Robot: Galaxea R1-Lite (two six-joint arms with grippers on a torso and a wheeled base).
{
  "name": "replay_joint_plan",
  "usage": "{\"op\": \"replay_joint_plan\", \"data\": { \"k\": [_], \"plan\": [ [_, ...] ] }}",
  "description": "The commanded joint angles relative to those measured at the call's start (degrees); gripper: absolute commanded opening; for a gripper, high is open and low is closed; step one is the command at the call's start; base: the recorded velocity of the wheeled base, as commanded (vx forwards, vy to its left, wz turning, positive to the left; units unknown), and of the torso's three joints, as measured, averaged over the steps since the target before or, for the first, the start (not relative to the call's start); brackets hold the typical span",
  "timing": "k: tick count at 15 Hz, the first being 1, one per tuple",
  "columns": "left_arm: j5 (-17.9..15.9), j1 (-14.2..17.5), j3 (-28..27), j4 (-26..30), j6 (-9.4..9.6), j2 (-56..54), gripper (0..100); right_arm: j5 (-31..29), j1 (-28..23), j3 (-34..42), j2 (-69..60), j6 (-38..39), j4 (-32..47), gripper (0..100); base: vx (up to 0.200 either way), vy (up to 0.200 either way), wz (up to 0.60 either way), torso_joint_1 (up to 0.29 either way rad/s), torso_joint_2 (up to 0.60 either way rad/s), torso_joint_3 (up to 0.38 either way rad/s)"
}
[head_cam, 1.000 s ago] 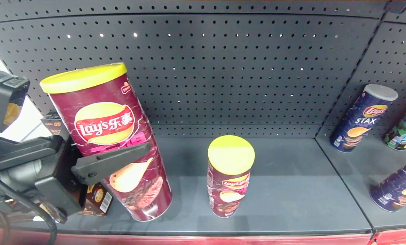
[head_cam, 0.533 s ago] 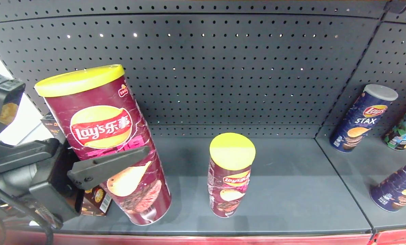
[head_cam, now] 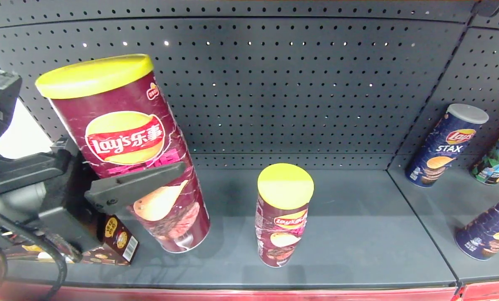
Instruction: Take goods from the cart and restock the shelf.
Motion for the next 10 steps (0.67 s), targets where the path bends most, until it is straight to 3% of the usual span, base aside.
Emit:
{"op": "replay_joint_plan", "data": {
  "k": [1,2,6,8,10],
  "plan": [
    [0.0,5.6,-5.6,2.6,5.24,5.9,0,0.0,0.0,0.0,0.3,0.0,0.0,100,0.0,0.0,0.0,0.0,0.0,0.0],
    [-0.1,6.7,-6.9,2.8,6.03,7.1,0,0.0,0.0,0.0,0.4,0.0,0.0,100,0.0,0.0,0.0,0.0,0.0,0.0],
    [0.0,5.4,-11.6,2.8,6.12,11.6,0,0.0,0.0,0.0,0.4,0.0,0.0,100,0.0,0.0,0.0,0.0,0.0,0.0],
    [-4.3,2.7,-17.4,3.2,5.68,15.9,0,0.0,0.0,0.0,0.4,0.0,0.0,100,0.0,0.0,0.0,0.0,0.0,0.0],
    [-4.3,2.6,-18.0,3.2,5.68,17.2,0,0.0,0.0,0.0,0.3,0.0,0.0,100,0.0,0.0,0.0,0.0,0.0,0.0]
  ]
}}
